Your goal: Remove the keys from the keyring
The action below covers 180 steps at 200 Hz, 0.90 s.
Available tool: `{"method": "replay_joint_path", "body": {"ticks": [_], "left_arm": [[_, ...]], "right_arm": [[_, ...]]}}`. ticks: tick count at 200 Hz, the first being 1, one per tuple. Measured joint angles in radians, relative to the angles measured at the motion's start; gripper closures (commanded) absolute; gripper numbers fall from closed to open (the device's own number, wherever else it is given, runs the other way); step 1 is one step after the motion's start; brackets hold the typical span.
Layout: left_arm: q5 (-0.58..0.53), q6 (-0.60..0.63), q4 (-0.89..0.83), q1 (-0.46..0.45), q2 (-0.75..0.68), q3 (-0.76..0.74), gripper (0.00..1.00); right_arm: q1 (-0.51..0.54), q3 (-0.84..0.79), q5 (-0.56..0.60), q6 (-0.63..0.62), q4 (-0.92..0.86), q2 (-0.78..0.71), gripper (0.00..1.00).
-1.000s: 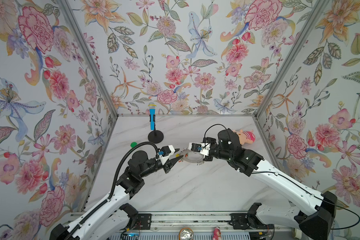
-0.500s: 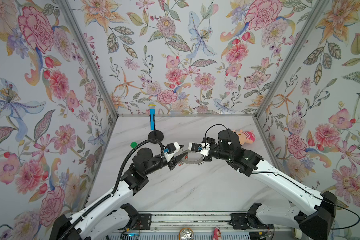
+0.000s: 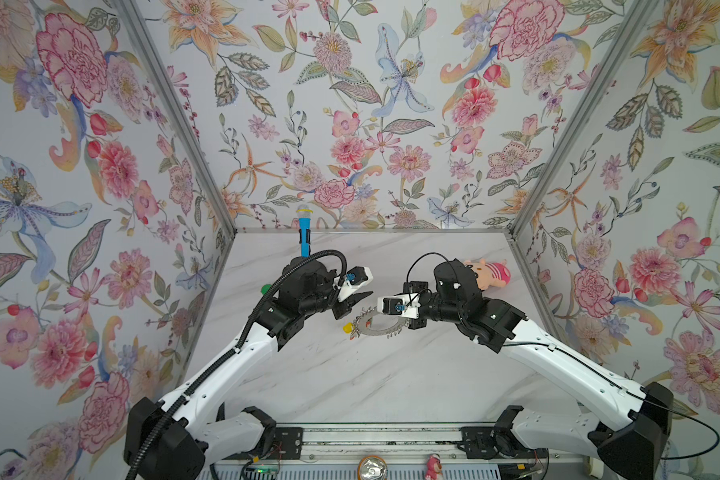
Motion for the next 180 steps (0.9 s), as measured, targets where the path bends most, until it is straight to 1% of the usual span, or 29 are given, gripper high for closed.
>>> {"method": "replay_joint_path", "body": {"ticks": [26,77,120,138,158,180], "left_arm": [[0.04,0.06,-0.06,0.001,0.016,0.027,0.68],[0.092,0.129,-0.134,0.005,0.023,0.029,0.66],[0.116,0.189,-0.219,0.053,0.038,0.068,0.65],[0.137,0.217,-0.257,0.077,0.05,0.094,0.64],[0.163,0.251,-0.292,0.086,0.073,0.119,0.64],[0.189,0.284,-0.322,0.087,0.091,0.13,0.64]], "right_arm": [[-0.005,0.021,-0.005,-0.033,-0.028,0.022,1.0],[-0.002,0.048,0.002,-0.094,-0.037,0.041,1.0],[0.003,0.048,-0.002,-0.171,-0.019,0.041,1.0],[-0.001,0.048,-0.024,-0.208,-0.017,0.041,1.0],[-0.025,0.048,-0.086,-0.252,-0.017,0.042,1.0],[-0.052,0.061,-0.153,-0.272,-0.033,0.057,1.0]]}}
